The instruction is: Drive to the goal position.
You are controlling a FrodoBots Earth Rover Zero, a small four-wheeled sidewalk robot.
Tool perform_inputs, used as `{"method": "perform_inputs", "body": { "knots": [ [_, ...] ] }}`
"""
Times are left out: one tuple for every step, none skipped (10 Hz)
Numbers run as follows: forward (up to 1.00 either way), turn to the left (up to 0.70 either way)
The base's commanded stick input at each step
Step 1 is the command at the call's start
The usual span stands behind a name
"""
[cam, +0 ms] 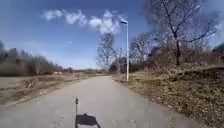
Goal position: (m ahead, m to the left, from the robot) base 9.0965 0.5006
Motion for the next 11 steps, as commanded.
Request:
{"method": "perform_inputs", "body": {
  "knots": [
    [1.0, 0.27],
    [1.0, 0.27],
    [1.0, 0.27],
    [1.0, 0.27],
    [1.0, 0.27],
    [1.0, 0.24],
    [1.0, 0.1],
    [1.0, 0.0],
    [1.0, 0.0],
    [1.0, 0.0],
    [1.0, 0.0]
  ]
}}
